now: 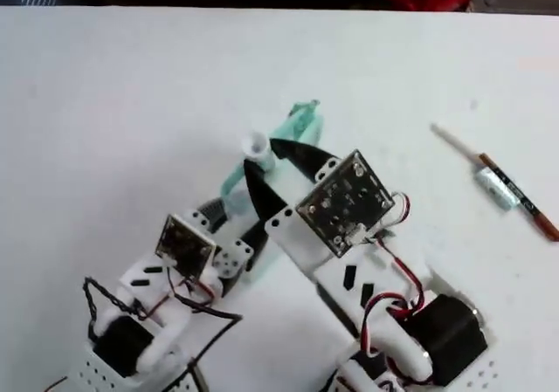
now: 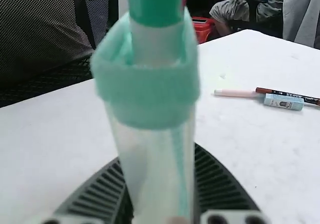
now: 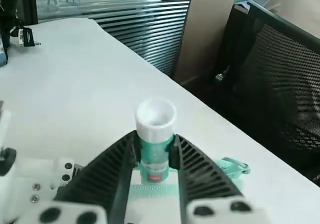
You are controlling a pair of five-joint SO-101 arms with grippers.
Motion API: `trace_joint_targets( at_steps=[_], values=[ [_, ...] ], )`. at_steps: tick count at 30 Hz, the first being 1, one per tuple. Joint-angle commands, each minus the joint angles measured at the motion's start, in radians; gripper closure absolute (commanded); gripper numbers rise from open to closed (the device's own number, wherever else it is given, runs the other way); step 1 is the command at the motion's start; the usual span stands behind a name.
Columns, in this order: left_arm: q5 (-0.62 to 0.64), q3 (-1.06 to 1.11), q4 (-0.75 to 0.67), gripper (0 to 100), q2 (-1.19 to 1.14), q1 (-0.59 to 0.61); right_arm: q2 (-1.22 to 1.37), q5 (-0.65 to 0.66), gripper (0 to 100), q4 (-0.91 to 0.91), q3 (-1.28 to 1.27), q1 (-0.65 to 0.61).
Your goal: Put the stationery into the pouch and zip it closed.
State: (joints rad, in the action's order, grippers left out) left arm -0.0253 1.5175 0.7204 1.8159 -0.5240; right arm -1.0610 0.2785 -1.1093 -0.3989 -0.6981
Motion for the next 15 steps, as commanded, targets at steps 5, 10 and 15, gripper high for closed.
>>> trace_joint_targets(
  at_steps=[5,10,15],
  values=[
    [-0.005,-0.032,-0.012,87,-0.002,0.008,0.013,-0.011,93.3,-0.018,0.006,-0.031],
    [-0.005,-0.032,-0.012,87,-0.002,0.005,0.012,-0.008,72.1,-0.044,0.009,-0.076],
    [-0.005,-0.032,-0.012,87,-0.002,0.005,0.007,-0.005,77.2,-0.042,0.009,-0.073]
  ],
)
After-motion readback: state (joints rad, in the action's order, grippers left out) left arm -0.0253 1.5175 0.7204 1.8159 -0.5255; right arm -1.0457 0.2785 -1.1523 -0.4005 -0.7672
